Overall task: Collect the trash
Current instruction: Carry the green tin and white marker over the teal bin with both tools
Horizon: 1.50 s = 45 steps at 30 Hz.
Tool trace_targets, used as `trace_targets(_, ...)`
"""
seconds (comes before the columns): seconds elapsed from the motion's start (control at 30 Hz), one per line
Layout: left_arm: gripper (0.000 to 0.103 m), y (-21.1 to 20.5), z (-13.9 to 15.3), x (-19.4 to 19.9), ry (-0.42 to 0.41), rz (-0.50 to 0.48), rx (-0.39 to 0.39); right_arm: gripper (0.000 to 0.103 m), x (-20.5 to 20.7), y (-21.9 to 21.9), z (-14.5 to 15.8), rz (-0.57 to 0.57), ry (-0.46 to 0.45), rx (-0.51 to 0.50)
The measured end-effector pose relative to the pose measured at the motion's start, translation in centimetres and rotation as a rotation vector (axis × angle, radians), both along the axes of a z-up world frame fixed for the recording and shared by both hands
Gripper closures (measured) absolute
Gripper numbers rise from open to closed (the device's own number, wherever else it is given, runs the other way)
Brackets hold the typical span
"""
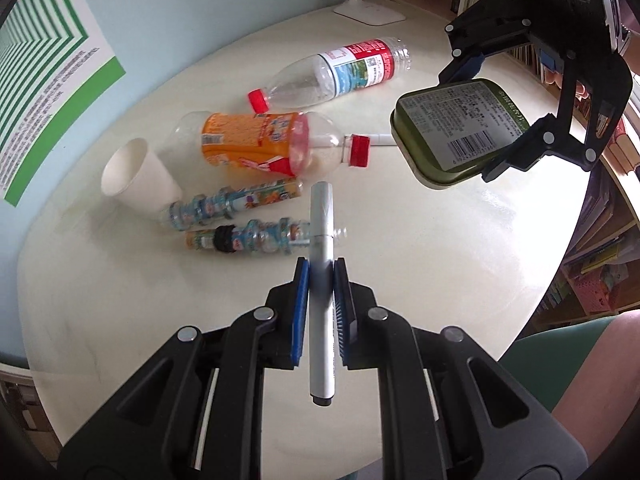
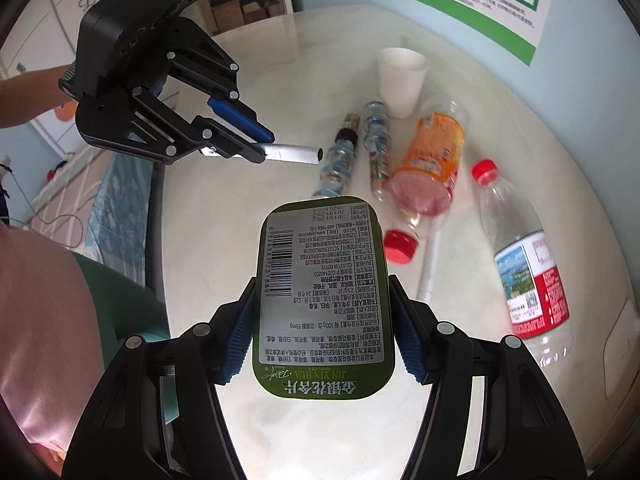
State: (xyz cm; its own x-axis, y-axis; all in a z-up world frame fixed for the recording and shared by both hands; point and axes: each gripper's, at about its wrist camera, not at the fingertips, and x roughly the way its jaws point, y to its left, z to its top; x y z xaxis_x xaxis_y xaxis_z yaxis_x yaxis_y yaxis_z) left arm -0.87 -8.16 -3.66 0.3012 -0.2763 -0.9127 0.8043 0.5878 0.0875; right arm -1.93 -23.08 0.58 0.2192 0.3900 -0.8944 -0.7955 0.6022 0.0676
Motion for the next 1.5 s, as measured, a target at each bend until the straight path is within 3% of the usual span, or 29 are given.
trace_targets(0.2,0.092,7.8,1.3,-1.8,-0.076,0.135,0.009,0.041,-0.7,7.8,1.3,0.113,-0.037,0.004)
trace_targets(0.53,0.092,22.5,1.4,-5.4,-0.100,0.419,0.043,0.041,-2.6,23.2,1.2,0.376,-0.023,0.020)
trace_targets(0.73,0.092,32.1,-0.9,-9.6,-0.042,0.625,0.035,0.041,-3.8,33.5,-1.3,0.556,0.025,0.037)
trace_targets(0.9,0.092,40.9,-5.6,-15.5,0.060,0.827,0.035,0.041,-6.2,42.3,-5.1,0.650,0.105,0.046)
trace_targets(1.13,0.092,49.5,-15.9,-22.9,0.242,1.038,0.024,0.041,-12.2,54.2,-14.2,0.761,0.216,-0.010)
trace_targets(1.3,0.092,52.6,-26.3,-24.8,0.365,1.117,-0.015,0.041,-14.5,59.2,-26.5,0.736,0.330,-0.127)
trace_targets(1.43,0.092,54.4,-34.9,-25.1,0.459,1.181,-0.066,0.041,-14.5,61.6,-38.0,0.629,0.434,-0.218)
trace_targets(1.5,0.092,54.8,-38.5,-25.1,0.488,1.196,-0.082,0.041,-14.8,62.4,-42.1,0.596,0.467,-0.244)
